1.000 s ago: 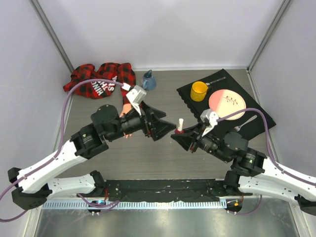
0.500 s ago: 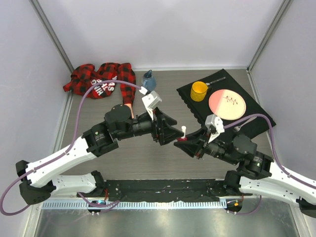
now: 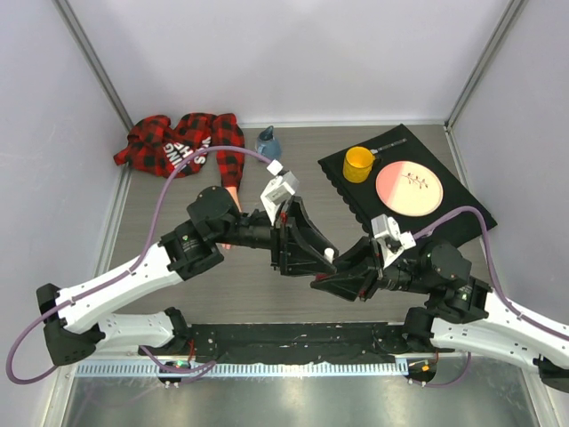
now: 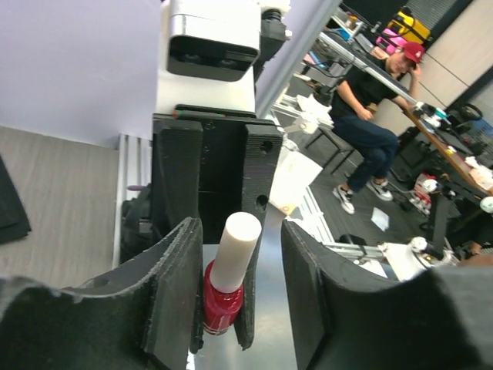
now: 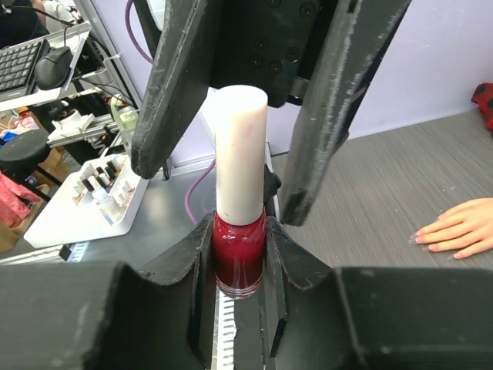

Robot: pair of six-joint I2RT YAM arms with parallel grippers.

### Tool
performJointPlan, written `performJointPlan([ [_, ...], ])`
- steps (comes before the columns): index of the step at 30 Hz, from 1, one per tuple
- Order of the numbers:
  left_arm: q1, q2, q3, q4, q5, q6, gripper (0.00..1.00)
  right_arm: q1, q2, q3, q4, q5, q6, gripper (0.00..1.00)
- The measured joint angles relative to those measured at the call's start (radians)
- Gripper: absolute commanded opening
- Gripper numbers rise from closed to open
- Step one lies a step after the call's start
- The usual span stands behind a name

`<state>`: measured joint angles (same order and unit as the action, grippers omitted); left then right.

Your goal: Paint the nails

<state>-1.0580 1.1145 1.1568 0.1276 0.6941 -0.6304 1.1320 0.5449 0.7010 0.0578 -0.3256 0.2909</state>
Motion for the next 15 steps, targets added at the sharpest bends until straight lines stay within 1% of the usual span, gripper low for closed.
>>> performJointPlan([
  [1, 0.000, 0.001, 0.000, 0.003, 0.014, -0.010, 0.38, 0.000, 0.004, 0.000, 0.003, -0.006, 0.002, 0.01],
  [3, 0.000, 0.001, 0.000, 0.005, 0.029, -0.018, 0.31, 0.000, 0.007, 0.000, 0.006, -0.011, 0.004, 0.01],
  [4, 0.000, 0.001, 0.000, 0.005, 0.032, -0.017, 0.18, 0.000, 0.007, 0.000, 0.010, -0.015, 0.004, 0.01],
  [5, 0.000, 0.001, 0.000, 0.004, 0.033, -0.017, 0.13, 0.000, 0.007, 0.000, 0.012, -0.015, 0.004, 0.01],
  [6, 0.001, 0.001, 0.003, -0.003, 0.032, -0.003, 0.04, 0.001, 0.007, 0.000, 0.012, -0.014, 0.011, 0.01],
  [7, 0.002, 0.001, 0.008, -0.011, 0.030, 0.007, 0.00, 0.002, 0.008, 0.000, 0.013, -0.010, 0.019, 0.01],
  [11, 0.001, 0.001, 0.036, -0.071, -0.026, 0.072, 0.00, 0.005, 0.012, 0.001, 0.015, 0.066, 0.029, 0.01],
  [13, -0.009, -0.003, 0.051, -0.122, -0.113, 0.109, 0.00, 0.007, 0.025, 0.006, 0.007, 0.132, 0.026, 0.01],
  [14, -0.016, -0.005, 0.061, -0.154, -0.177, 0.126, 0.00, 0.008, 0.039, 0.013, 0.000, 0.179, 0.024, 0.01],
  [15, -0.033, -0.008, 0.075, -0.194, -0.271, 0.149, 0.00, 0.011, 0.055, 0.021, -0.008, 0.246, 0.021, 0.01],
])
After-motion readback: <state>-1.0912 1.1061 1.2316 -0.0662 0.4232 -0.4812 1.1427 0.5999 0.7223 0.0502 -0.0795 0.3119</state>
